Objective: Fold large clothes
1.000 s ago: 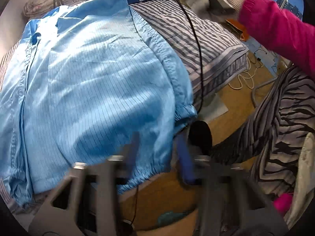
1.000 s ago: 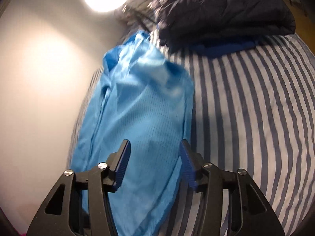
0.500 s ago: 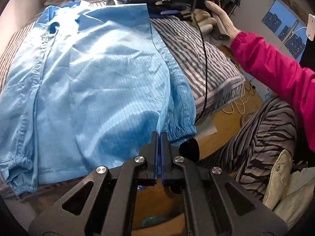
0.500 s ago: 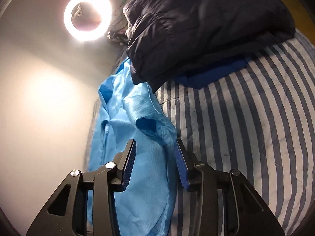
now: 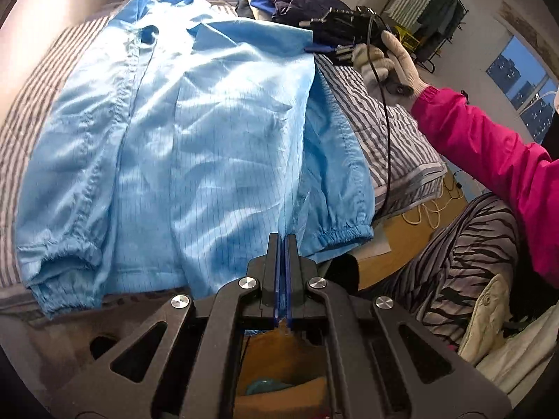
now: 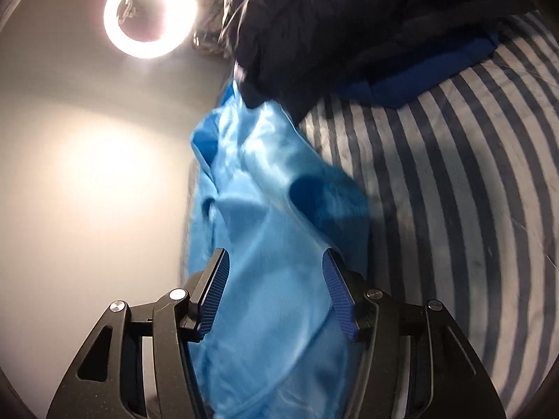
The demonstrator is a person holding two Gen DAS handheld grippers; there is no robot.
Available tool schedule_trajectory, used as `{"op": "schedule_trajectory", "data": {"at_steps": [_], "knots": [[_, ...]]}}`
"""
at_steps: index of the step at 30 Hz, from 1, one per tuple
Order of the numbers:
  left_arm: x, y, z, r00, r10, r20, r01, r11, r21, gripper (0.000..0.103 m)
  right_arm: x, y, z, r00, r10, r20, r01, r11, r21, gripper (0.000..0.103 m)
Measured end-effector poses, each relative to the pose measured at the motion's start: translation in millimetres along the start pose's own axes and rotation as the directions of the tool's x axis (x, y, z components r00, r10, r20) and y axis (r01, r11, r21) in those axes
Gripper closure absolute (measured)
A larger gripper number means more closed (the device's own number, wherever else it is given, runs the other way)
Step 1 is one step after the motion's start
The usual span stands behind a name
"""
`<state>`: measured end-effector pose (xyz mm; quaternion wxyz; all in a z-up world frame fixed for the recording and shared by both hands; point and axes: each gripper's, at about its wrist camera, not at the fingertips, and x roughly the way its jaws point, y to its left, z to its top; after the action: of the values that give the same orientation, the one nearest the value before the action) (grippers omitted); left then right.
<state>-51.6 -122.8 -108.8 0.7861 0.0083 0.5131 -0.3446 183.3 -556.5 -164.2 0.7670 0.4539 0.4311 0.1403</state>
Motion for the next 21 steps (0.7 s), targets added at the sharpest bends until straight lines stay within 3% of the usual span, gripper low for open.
{"op": "schedule_trajectory", "data": {"at_steps": [2, 4, 6, 10, 14, 17, 21], "knots": [[4.7, -11.7, 0.4, 1.0, -0.017, -0.011, 0.017, 0.999, 0.032, 0.103, 3.2, 0.1, 7.9, 1.0, 0.005, 0.019, -0.005, 1.0, 0.009, 0.048], [9.0, -25.6, -1.4, 0.999, -0.028, -0.029, 0.031, 0.996, 0.087, 0.103, 5.3, 1.0, 14.8, 0.997, -0.04, 0.062, 0.039, 0.999, 0.011, 0.048], [11.4, -34.3, -3.6, 0.999, -0.02, -0.048, 0.026, 0.991, 0.13, 0.103, 6.3, -4.6, 21.1, 0.997, -0.024, 0.08, 0.02, 0.998, 0.055, 0.048], [0.4, -14.0, -5.4, 0.999, 0.012, -0.037, -0.009, 0.998, 0.063, 0.103, -7.1, -13.5, 24.0, 0.996, 0.048, 0.074, -0.055, 0.993, 0.1, 0.048], [-10.2, 12.5, 3.2, 0.999, 0.033, -0.007, -0.033, 0.999, -0.022, 0.103, -19.8, -9.3, 15.1, 0.999, 0.045, 0.008, -0.045, 0.998, 0.048, 0.047], [-15.3, 16.5, 8.6, 0.999, 0.044, 0.009, -0.044, 0.999, -0.008, 0.103, -12.7, -4.9, 0.7, 0.997, -0.044, -0.068, 0.044, 0.999, 0.003, 0.047], [-11.6, 7.7, 7.8, 1.0, 0.025, -0.004, -0.025, 0.999, 0.026, 0.103, 6.3, -7.4, -6.6, 0.991, -0.084, -0.103, 0.083, 0.996, -0.008, 0.047]]}}
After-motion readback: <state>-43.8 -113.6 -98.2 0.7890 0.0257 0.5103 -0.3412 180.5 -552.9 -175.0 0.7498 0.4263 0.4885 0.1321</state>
